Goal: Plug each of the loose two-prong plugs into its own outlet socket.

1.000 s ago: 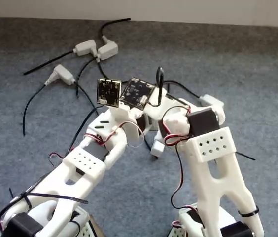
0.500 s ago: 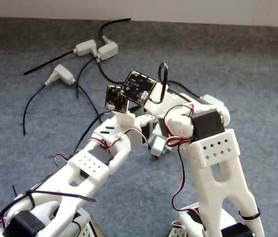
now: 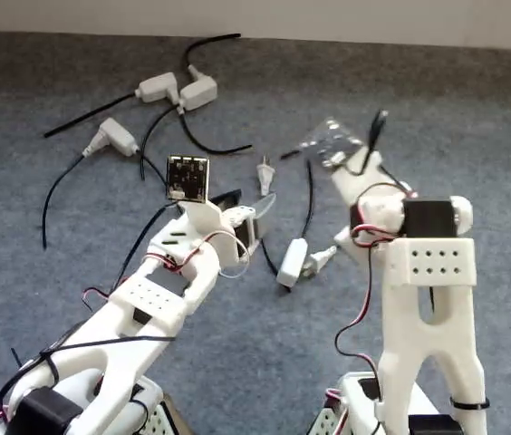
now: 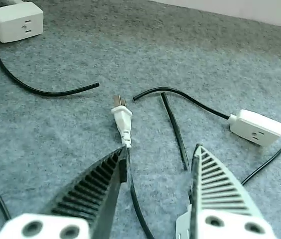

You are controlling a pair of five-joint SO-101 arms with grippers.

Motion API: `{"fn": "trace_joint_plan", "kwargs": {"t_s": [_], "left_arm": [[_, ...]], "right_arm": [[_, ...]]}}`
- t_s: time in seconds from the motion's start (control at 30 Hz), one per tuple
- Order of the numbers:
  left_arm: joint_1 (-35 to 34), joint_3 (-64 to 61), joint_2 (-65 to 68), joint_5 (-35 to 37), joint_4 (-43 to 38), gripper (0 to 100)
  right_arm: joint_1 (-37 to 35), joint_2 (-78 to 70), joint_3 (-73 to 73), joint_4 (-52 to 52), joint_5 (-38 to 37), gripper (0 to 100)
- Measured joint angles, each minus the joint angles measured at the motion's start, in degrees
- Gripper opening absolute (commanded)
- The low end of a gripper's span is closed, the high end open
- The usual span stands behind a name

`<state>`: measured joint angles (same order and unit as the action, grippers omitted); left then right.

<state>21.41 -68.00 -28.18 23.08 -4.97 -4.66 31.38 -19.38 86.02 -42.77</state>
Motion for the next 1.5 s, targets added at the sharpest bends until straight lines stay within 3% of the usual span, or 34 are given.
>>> {"fn": "trace_joint_plan", "kwargs": {"t_s": [0.1, 0.27, 0.47, 0.7, 0.83, 1.03, 1.33, 1.5], "left_arm": [[3.2, 1.5, 0.0, -1.1, 4.0, 22], [6.4, 13.3, 4.5, -6.9, 21.2, 22], [7.5, 33.1, 23.6, -13.5, 36.6, 22], [17.4, 56.8, 41.1, -20.2, 54.9, 22], [21.6, 66.8, 47.4, -20.5, 58.8, 22], [21.4, 76.7, 57.8, -20.5, 61.3, 22], [20.8, 94.1, 63.1, -20.6, 78.9, 22], [21.0, 98.0, 66.4, -21.8, 83.1, 22]], "right_arm": [[6.4, 0.0, 0.0, 0.0, 3.3, 16.5], [15.3, 0.0, 0.0, 1.6, 10.2, 16.5], [24.4, 0.0, 0.0, 5.8, 13.1, 16.5], [33.1, 0.0, 0.0, 6.2, 13.2, 16.5], [35.9, 0.0, -0.2, 6.2, 13.1, 16.5], [37.2, 0.0, -5.1, 3.9, 9.6, 16.5], [37.3, 0.0, -13.2, -6.4, 9.4, 16.5], [37.3, 0.0, -13.4, -6.9, 9.4, 16.5]]}}
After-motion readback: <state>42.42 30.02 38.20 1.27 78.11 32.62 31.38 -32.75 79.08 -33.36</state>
